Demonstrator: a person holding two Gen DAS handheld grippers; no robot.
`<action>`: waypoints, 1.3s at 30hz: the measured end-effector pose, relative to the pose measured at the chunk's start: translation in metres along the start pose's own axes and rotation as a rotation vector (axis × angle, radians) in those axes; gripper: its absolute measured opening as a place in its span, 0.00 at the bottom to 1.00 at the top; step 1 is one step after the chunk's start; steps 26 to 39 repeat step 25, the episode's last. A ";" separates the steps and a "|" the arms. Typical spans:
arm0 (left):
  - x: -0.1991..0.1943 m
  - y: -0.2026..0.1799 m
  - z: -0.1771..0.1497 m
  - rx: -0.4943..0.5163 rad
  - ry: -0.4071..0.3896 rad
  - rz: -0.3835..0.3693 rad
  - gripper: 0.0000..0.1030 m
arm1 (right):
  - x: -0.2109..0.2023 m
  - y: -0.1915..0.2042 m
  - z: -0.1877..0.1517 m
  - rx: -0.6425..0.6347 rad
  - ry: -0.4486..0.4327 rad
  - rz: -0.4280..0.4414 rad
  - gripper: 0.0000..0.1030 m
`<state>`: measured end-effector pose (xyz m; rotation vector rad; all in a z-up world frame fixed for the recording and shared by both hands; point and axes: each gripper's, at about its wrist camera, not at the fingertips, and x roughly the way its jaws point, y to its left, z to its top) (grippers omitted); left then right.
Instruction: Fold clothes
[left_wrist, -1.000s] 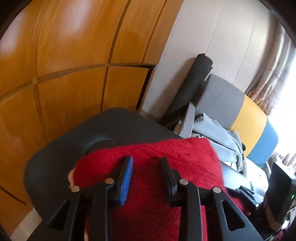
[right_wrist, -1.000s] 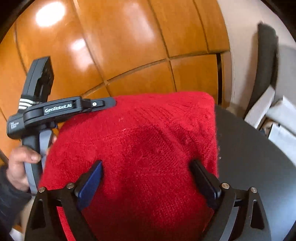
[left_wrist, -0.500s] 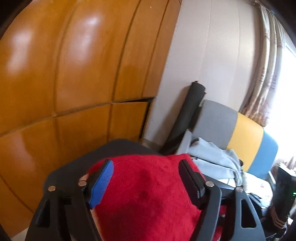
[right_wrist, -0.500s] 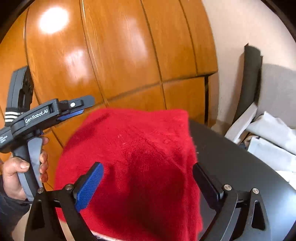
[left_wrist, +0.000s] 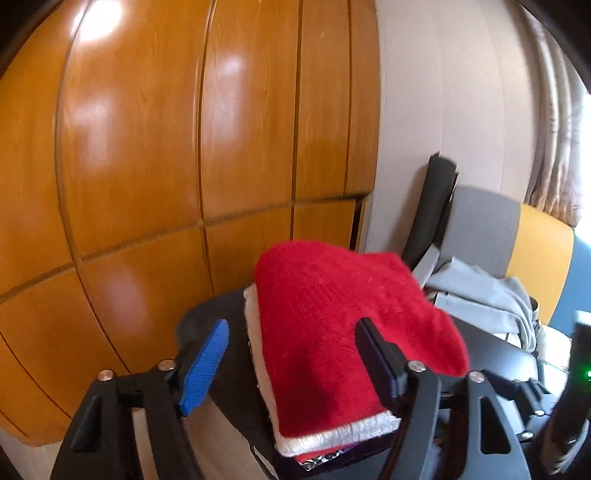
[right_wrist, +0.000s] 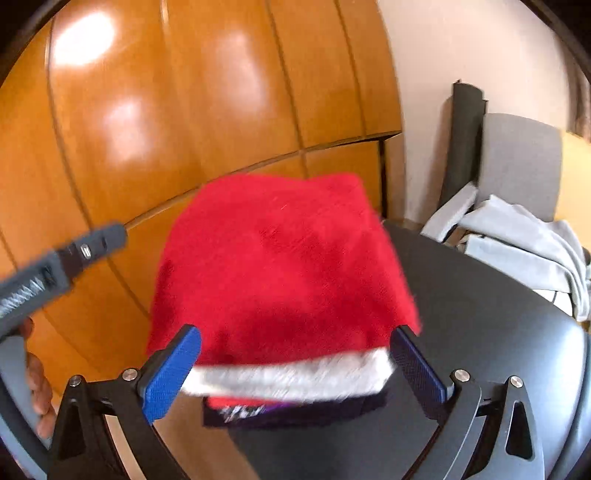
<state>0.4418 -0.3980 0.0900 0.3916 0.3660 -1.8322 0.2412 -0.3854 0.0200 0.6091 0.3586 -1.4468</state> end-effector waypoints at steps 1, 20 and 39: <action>-0.008 0.000 -0.002 0.005 -0.013 -0.015 0.64 | -0.003 0.005 -0.004 -0.015 0.000 0.003 1.00; -0.025 -0.003 -0.018 -0.020 0.083 -0.009 0.64 | -0.037 0.015 -0.029 -0.055 -0.048 -0.002 1.00; -0.020 -0.006 -0.029 -0.007 0.077 0.012 0.53 | -0.035 0.012 -0.033 -0.043 -0.035 -0.011 1.00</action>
